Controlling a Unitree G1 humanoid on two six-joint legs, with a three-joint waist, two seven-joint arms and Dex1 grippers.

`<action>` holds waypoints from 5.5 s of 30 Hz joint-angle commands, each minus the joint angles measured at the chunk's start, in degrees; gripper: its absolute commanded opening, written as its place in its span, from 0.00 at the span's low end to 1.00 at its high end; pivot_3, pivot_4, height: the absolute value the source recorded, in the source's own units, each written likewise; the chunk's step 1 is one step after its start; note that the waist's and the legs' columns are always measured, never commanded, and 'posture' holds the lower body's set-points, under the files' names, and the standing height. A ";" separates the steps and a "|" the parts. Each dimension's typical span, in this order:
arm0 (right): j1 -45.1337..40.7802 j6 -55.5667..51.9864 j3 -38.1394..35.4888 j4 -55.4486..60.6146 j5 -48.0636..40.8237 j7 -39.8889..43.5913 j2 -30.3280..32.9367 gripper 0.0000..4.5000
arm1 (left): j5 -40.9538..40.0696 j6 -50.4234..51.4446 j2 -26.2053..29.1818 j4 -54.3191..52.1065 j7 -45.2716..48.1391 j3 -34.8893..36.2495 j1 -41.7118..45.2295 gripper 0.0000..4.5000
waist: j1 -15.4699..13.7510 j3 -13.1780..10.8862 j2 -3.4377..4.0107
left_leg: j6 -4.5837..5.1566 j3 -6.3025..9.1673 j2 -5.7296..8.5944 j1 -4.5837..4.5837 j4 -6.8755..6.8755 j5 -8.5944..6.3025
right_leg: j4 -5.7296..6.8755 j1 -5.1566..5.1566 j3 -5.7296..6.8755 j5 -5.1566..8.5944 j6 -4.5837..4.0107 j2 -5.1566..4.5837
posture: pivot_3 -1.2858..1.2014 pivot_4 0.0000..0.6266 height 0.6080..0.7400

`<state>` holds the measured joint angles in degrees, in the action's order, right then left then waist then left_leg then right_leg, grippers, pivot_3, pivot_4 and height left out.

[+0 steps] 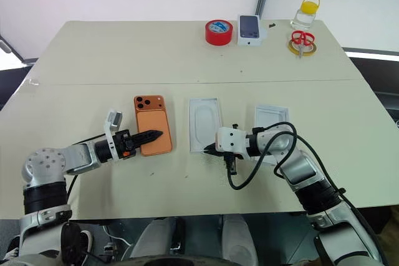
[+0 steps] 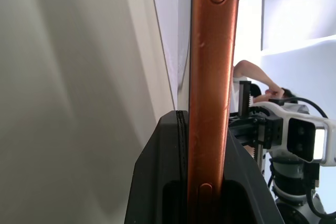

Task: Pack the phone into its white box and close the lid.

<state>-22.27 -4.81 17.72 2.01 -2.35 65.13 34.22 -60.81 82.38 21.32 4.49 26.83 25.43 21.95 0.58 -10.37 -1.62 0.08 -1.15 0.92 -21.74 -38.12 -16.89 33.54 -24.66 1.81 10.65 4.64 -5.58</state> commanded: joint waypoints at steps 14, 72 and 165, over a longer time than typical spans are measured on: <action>-7.88 -2.74 4.21 -3.81 3.76 -5.95 -9.03 0.00 | 4.12 -6.11 -3.46 12.07 2.36 -6.13 16.06 0.00 | 0.09 -0.03 -0.04 | -0.17 0.03 0.11 -0.10 -0.01 0.10 | 0.01 -0.03 0.03 -0.13 0.19 0.01 | 0.52 0.24 1.00; -5.74 -1.96 -2.51 -3.48 -0.96 -8.12 -4.52 0.65 | 17.97 8.42 4.92 10.75 9.62 -11.85 26.88 1.00 | 0.14 -0.04 -0.04 | -0.10 0.11 0.14 -0.28 -0.24 0.11 | 0.56 -0.29 0.04 -0.13 0.23 0.00 | 0.52 0.24 1.00; 15.65 8.31 -24.58 -9.30 -2.50 -10.10 21.63 0.00 | 51.67 -66.67 -0.18 5.05 25.14 -33.19 7.10 0.06 | -2.61 0.00 0.15 | 0.70 -0.05 0.12 -0.40 -1.11 -0.29 | 0.35 0.09 0.01 -0.01 0.04 -0.08 | 0.52 0.24 1.00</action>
<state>-6.21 8.13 -3.66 -11.16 0.94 52.61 55.86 -6.22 13.61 20.40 12.47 50.00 -9.42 29.02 -2.03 -10.38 -1.47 0.78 -1.20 1.03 -22.14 -39.23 -17.18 33.89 -24.57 1.82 10.65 4.68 -5.66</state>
